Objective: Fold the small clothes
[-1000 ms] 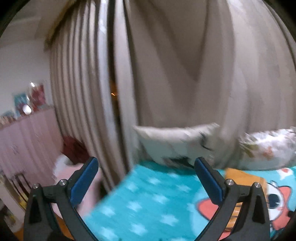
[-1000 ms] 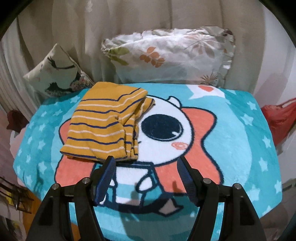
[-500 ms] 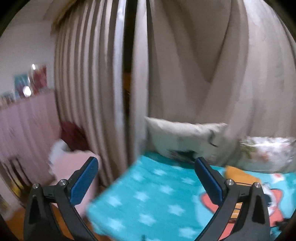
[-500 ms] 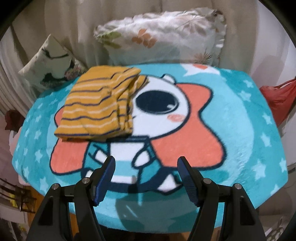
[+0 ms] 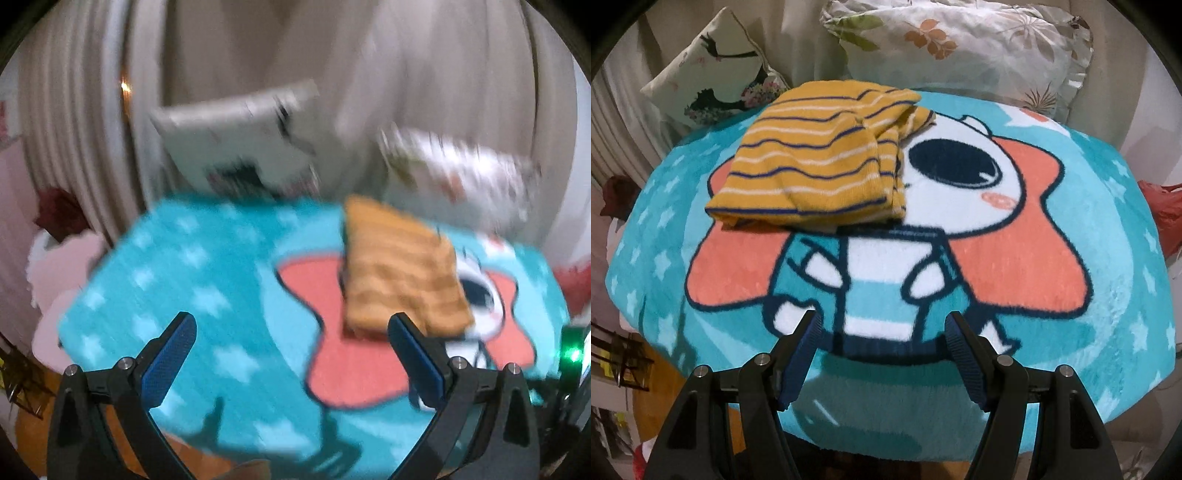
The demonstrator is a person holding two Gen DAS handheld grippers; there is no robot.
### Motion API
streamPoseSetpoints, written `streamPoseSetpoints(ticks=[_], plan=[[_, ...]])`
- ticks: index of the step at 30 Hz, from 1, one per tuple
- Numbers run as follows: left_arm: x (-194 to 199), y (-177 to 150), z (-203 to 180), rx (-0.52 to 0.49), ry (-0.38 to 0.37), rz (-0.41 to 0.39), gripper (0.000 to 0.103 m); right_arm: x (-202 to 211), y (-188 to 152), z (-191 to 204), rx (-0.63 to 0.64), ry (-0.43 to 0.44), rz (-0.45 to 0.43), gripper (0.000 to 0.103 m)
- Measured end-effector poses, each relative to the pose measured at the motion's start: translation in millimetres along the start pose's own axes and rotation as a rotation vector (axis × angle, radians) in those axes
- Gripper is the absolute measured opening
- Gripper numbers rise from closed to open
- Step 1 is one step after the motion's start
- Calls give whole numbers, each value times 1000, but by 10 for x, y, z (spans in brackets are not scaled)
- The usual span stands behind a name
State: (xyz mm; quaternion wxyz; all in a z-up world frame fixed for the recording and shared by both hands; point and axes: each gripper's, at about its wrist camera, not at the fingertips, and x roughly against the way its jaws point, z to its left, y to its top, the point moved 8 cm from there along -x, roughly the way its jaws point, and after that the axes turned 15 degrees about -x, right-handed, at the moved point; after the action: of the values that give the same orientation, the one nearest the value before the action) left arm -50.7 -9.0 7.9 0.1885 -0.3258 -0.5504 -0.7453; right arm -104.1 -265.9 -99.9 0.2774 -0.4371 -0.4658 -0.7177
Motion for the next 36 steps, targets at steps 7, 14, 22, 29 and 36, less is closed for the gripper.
streamPoseSetpoints(ticks=[7, 14, 22, 29, 36], plan=[[-526, -694, -445, -33, -40, 285, 103, -46, -163, -180, 5, -76, -16, 74], [-598, -802, -582, -36, -78, 350, 103, -124, -204, -279, -34, -80, 21, 74], [-606, -740, -666, -36, -116, 347, 103, -141, -131, -227, -5, -88, 7, 74], [-588, -654, -689, -39, -120, 321, 103, -159, -54, -280, -22, -99, 11, 74], [-582, -612, -726, -45, -132, 312, 103, -157, -31, -240, 1, -101, 7, 74]])
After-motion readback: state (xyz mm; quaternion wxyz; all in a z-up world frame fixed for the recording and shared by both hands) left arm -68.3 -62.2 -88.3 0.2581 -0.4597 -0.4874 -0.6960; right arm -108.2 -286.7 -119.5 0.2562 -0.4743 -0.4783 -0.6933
